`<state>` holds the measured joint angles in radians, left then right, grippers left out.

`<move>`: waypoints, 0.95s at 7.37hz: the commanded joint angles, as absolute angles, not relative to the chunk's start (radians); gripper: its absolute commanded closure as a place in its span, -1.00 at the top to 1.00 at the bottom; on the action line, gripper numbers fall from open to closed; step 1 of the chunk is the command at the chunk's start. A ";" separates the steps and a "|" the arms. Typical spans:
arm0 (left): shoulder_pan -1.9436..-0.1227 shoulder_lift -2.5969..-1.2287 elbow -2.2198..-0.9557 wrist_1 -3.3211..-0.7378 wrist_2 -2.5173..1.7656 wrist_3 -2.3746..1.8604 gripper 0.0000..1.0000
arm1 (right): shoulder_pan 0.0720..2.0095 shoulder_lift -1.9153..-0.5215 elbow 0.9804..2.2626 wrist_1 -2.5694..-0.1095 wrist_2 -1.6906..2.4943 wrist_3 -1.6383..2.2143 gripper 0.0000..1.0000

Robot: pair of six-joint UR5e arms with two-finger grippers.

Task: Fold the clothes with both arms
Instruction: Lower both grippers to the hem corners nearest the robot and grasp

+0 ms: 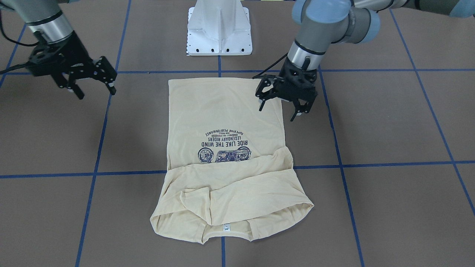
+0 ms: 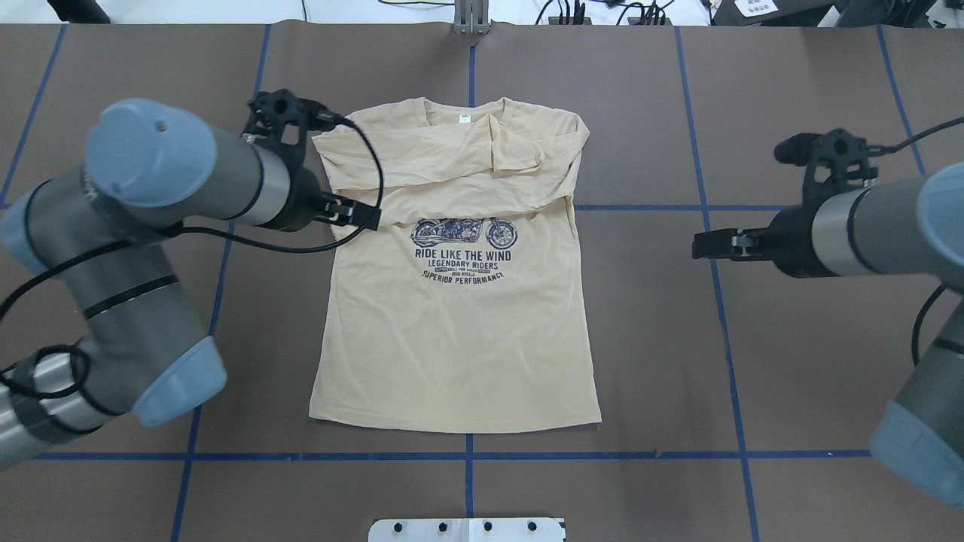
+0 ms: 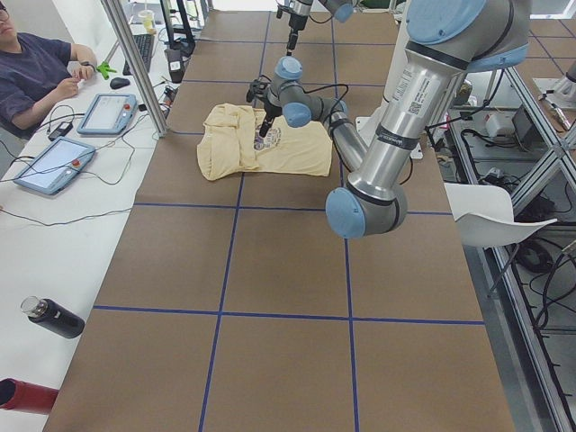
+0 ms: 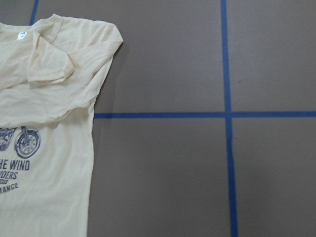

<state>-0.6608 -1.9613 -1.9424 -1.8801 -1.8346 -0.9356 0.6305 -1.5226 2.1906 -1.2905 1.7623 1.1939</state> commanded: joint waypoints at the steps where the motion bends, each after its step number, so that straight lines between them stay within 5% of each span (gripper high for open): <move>1: -0.585 -1.670 -2.049 -2.118 -1.786 -1.047 1.00 | 0.381 -1.525 2.206 -1.331 1.530 1.343 0.99; 6: -0.266 -1.591 -2.037 -2.154 -1.549 -1.328 0.96 | 0.282 -1.531 2.198 -1.336 1.414 1.402 0.99; 7: -0.241 -1.607 -2.034 -2.117 -1.549 -1.357 0.55 | 0.281 -1.529 2.197 -1.336 1.408 1.402 0.99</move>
